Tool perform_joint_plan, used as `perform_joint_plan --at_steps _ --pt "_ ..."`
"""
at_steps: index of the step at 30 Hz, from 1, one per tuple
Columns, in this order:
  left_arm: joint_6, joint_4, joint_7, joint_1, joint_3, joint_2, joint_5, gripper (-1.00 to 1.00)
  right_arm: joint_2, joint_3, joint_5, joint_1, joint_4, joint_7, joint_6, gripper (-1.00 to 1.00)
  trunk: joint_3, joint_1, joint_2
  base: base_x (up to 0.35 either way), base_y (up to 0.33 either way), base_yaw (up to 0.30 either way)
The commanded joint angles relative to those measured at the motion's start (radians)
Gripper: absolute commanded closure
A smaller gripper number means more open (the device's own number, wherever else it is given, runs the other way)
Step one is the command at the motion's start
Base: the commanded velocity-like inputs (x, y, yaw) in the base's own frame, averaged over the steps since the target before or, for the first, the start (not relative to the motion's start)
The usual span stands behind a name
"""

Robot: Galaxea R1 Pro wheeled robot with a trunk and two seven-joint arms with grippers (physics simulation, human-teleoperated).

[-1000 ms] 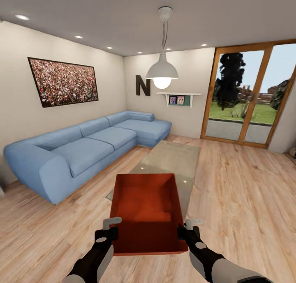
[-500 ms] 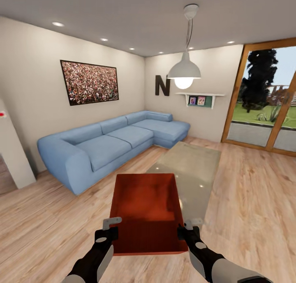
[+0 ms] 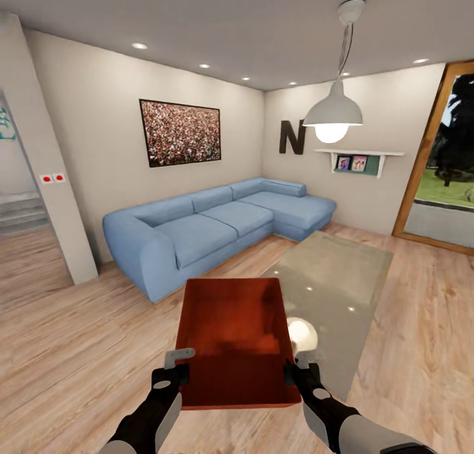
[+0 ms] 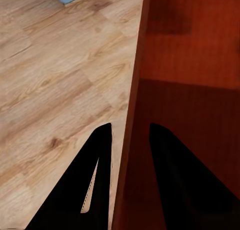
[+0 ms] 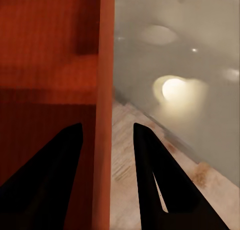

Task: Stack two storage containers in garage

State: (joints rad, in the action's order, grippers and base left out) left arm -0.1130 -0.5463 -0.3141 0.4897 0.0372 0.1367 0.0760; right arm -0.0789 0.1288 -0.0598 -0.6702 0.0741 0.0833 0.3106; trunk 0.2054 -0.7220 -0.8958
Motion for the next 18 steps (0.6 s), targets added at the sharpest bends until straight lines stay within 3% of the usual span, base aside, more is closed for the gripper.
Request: perform_joint_plan --at_steps 1,18 --pt "-0.006 -0.023 -0.007 0.001 -0.014 -0.002 0.002 1.00 0.001 0.003 0.001 0.000 -0.002 0.003 0.001 1.00 0.002 0.000 -0.001 0.000 0.000 0.300" --pt "-0.006 -0.023 -0.007 0.001 -0.014 -0.002 0.002 1.00 0.001 0.003 0.001 0.000 -0.002 0.003 0.001 1.00 0.002 0.000 -0.001 0.000 0.000 0.300"
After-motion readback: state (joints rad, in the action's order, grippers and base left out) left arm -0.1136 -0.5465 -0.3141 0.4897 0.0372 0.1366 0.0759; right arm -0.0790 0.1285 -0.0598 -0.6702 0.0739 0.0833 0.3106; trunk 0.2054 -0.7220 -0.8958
